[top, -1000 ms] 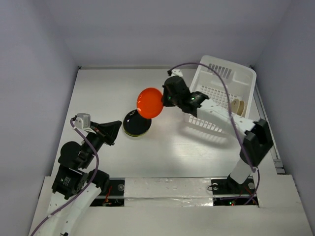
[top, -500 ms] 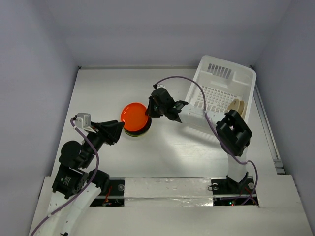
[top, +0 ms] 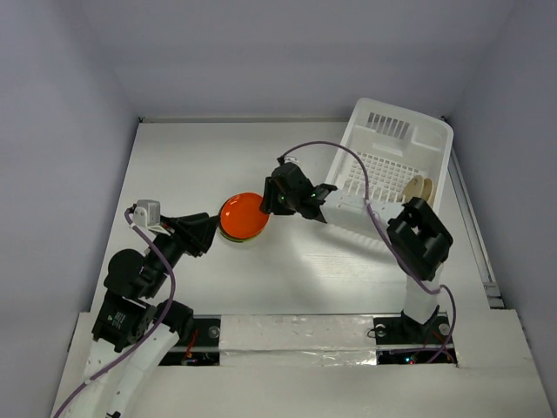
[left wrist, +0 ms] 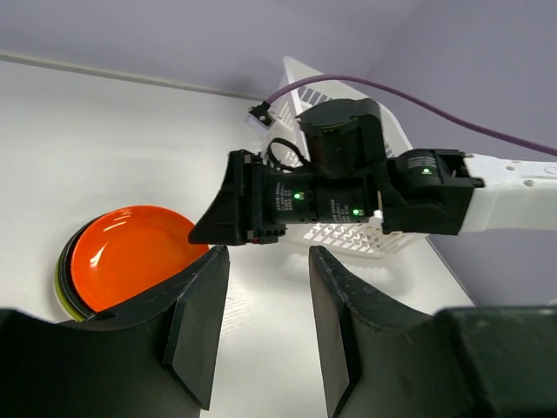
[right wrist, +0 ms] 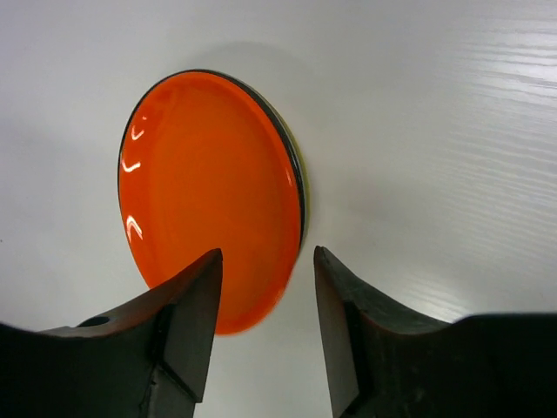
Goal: Unload the plates from the dish rack
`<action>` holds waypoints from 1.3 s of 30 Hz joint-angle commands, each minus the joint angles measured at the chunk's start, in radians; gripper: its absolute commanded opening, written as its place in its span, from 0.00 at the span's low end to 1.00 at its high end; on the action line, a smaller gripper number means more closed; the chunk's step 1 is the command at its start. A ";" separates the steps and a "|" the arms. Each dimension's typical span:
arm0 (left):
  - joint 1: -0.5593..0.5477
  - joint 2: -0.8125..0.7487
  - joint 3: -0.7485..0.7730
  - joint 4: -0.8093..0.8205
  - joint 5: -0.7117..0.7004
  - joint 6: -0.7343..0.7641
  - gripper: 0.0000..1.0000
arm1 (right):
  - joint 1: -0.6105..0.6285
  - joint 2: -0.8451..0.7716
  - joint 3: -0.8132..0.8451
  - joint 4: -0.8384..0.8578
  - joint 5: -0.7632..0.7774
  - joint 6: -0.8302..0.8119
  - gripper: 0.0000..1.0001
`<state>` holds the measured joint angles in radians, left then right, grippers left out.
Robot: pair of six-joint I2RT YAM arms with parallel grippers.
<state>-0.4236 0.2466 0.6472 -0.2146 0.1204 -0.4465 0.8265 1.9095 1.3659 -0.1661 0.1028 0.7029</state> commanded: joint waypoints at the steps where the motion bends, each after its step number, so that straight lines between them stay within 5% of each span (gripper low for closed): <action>1: 0.006 0.011 0.008 0.038 0.012 0.005 0.39 | 0.008 -0.144 -0.022 -0.010 0.086 -0.023 0.53; 7: 0.006 0.005 0.009 0.038 0.010 0.003 0.39 | 0.008 -0.330 -0.091 -0.062 0.249 -0.049 0.48; 8: 0.006 0.005 0.008 0.040 0.012 0.003 0.39 | 0.008 -0.358 -0.097 -0.094 0.285 -0.054 0.37; 10: 0.006 0.005 0.008 0.040 0.010 0.003 0.39 | -0.021 -0.433 -0.102 -0.133 0.360 -0.072 0.00; 15: 0.006 0.002 0.006 0.040 0.013 0.005 0.39 | -0.189 -0.553 -0.134 -0.188 0.376 -0.106 0.00; 16: 0.006 0.002 0.006 0.040 0.013 0.005 0.39 | -0.219 -0.561 -0.137 -0.197 0.359 -0.118 0.09; 18: 0.006 0.002 0.008 0.040 0.013 0.003 0.39 | -0.289 -0.537 -0.122 -0.237 0.322 -0.137 0.49; 21: 0.006 0.003 0.006 0.043 0.018 0.005 0.39 | -0.309 -0.439 -0.055 -0.289 0.293 -0.184 0.72; 24: 0.006 0.005 0.006 0.043 0.018 0.003 0.39 | -0.310 -0.356 -0.005 -0.302 0.281 -0.213 0.76; 30: 0.016 0.002 0.005 0.043 0.019 0.005 0.39 | -0.319 -0.208 0.073 -0.277 0.224 -0.243 0.71; 39: 0.016 -0.004 0.005 0.044 0.024 0.006 0.39 | -0.319 -0.227 -0.025 -0.263 0.153 -0.310 0.20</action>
<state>-0.4122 0.2466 0.6472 -0.2142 0.1303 -0.4465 0.5114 1.7321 1.3643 -0.4614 0.3347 0.4881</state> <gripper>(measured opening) 0.390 0.284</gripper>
